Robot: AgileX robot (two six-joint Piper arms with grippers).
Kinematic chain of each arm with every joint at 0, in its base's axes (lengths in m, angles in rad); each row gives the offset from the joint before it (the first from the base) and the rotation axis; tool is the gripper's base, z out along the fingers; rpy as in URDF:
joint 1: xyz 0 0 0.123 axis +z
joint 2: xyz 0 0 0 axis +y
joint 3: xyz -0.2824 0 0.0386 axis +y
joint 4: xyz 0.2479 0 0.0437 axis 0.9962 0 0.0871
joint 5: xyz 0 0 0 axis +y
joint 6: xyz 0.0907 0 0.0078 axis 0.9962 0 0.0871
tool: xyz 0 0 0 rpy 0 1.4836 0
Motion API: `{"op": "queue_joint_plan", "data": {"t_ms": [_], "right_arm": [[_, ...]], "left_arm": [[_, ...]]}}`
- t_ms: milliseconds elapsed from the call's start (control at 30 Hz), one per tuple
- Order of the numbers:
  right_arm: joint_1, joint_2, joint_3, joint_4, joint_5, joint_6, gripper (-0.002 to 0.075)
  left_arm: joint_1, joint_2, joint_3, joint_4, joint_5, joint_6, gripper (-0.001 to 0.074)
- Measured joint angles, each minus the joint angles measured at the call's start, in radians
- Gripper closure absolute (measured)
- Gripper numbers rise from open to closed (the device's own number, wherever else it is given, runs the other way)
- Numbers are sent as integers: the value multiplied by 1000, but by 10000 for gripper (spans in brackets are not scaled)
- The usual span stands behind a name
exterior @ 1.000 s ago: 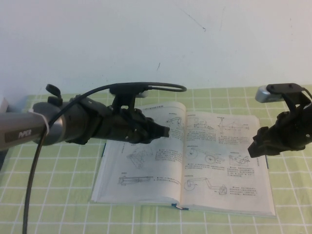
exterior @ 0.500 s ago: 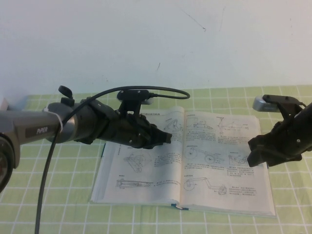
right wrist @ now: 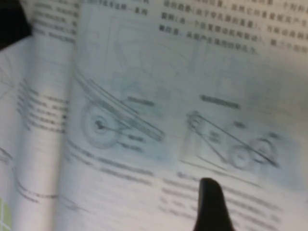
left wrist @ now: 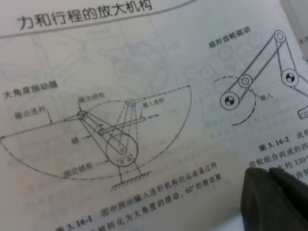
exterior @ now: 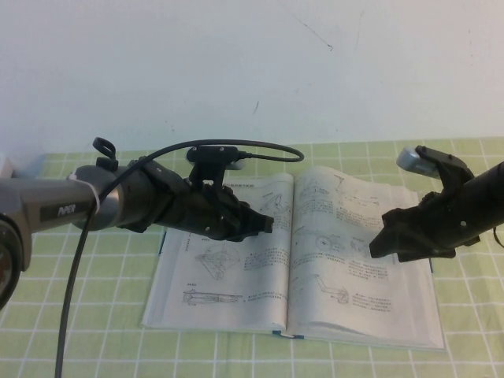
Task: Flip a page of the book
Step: Open the closed book
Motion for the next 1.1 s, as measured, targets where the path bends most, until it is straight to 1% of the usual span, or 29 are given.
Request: {"op": "queue_joint_plan", "data": {"t_ms": [133,333,400,600,667,933,1100], "right_arm": [[4,0,-2,92,2,-66,310],[4,0,-44,95,41,-98,310],[4,0,-63,53,52,-72,311],[4,0,-109,-237,99,137,311],[4,0,-109,-281,123,166,310],[4,58,-109,-291,137,186,310],[-1,68,-118,-231,146,129,310]], "left_arm": [[0,0,0,0,0,0,738],[0,0,0,-2,2,0,738],[0,0,0,-2,2,0,738],[0,0,0,-2,2,-2,738],[0,0,0,-2,2,-2,738],[0,0,0,-2,2,-2,738],[0,0,0,-2,0,-2,738]]}}
